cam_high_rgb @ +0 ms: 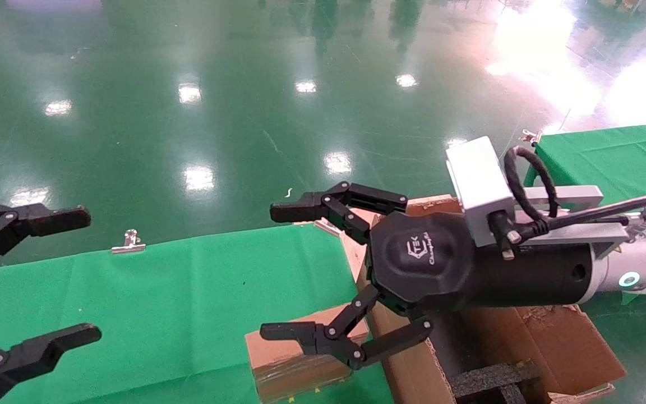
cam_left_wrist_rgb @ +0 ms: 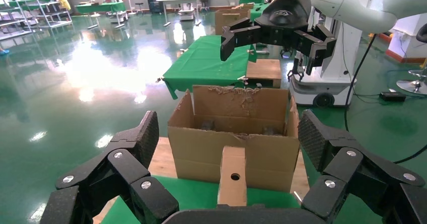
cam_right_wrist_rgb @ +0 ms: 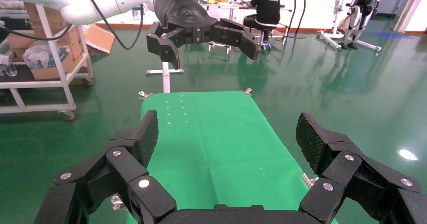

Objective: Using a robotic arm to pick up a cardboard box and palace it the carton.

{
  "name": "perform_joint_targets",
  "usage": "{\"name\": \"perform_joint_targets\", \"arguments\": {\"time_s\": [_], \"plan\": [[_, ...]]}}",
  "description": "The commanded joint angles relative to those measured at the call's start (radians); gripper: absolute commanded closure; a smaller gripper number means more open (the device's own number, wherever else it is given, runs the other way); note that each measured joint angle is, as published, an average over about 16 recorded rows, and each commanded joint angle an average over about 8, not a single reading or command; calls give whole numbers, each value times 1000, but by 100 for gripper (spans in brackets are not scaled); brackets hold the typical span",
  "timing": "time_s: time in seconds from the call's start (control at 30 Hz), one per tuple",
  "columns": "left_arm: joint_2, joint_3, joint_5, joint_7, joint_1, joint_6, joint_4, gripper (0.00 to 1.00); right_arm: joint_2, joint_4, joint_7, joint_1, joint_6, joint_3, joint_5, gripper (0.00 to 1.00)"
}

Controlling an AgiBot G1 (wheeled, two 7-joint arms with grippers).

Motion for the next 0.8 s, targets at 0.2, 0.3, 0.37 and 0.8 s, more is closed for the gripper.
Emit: {"name": "perform_joint_targets", "arguments": {"time_s": [0.2, 0.3, 0.37, 0.8], "plan": [[0, 0, 0, 0, 0, 0, 0, 0, 0, 0, 0, 0, 0, 0, 0, 0], [0, 0, 0, 0, 0, 0, 0, 0, 0, 0, 0, 0, 0, 0, 0, 0], [0, 0, 0, 0, 0, 0, 0, 0, 0, 0, 0, 0, 0, 0, 0, 0], [0, 0, 0, 0, 0, 0, 0, 100, 0, 0, 6, -2, 0, -3, -3, 0]]}}
